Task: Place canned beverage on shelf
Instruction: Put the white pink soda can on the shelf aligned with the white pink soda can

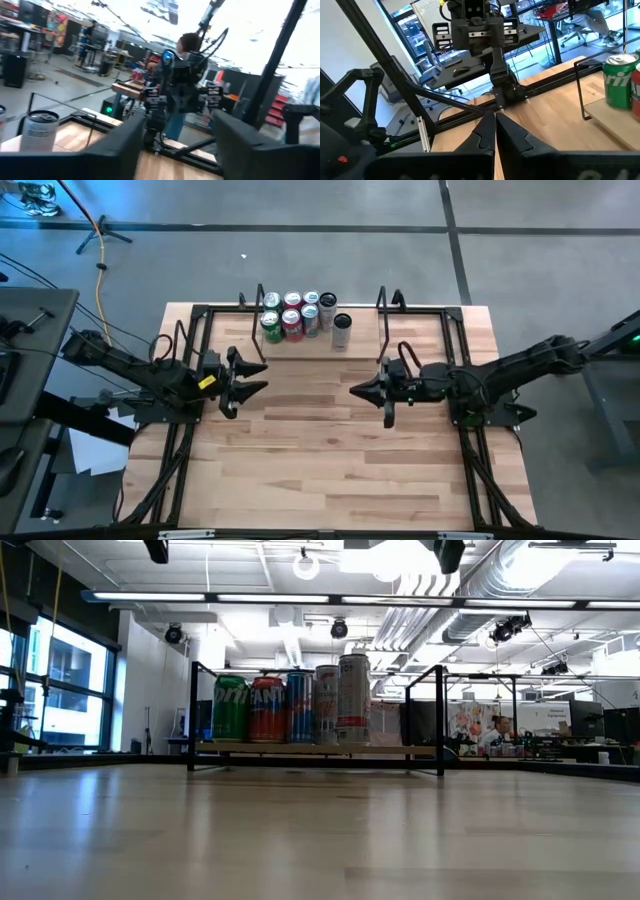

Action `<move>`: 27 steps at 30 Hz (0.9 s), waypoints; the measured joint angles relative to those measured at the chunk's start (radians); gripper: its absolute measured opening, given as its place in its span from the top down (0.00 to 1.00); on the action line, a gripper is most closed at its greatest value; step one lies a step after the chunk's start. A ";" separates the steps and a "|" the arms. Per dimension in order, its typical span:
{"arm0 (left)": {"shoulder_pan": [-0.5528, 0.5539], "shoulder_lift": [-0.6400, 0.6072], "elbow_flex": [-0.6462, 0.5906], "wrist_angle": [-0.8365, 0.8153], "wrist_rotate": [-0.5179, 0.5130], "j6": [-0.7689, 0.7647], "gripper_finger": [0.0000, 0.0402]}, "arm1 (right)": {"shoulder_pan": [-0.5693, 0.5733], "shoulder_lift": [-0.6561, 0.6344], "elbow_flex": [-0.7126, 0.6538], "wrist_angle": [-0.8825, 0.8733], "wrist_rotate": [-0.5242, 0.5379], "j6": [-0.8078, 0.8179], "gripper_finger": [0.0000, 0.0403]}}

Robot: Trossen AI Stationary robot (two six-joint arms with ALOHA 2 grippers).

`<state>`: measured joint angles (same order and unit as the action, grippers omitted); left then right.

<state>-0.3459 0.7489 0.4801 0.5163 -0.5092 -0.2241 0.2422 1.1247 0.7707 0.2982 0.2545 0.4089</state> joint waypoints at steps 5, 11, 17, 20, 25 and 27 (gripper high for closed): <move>0.000 -0.019 0.000 -0.057 0.068 0.016 0.93 | -0.006 0.006 0.000 0.010 0.000 -0.014 1.00; 0.000 -0.049 -0.009 -0.101 0.086 0.020 0.99 | -0.006 0.006 0.001 0.015 0.000 -0.017 1.00; 0.002 -0.084 -0.009 -0.123 0.109 0.054 1.00 | -0.006 0.006 0.001 0.014 -0.015 -0.015 1.00; 0.002 -0.095 -0.009 -0.147 0.109 0.071 1.00 | -0.006 0.006 0.002 0.014 -0.016 -0.007 1.00; 0.001 -0.102 -0.010 -0.148 0.075 0.087 1.00 | -0.026 0.009 0.002 0.091 -0.020 0.004 1.00; 0.001 -0.101 -0.010 -0.149 0.049 0.087 1.00 | -0.038 0.009 0.002 0.145 -0.021 -0.014 1.00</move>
<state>-0.3444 0.6476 0.4702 0.3672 -0.4606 -0.1368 0.2040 1.1332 0.7727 0.4431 0.2333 0.3951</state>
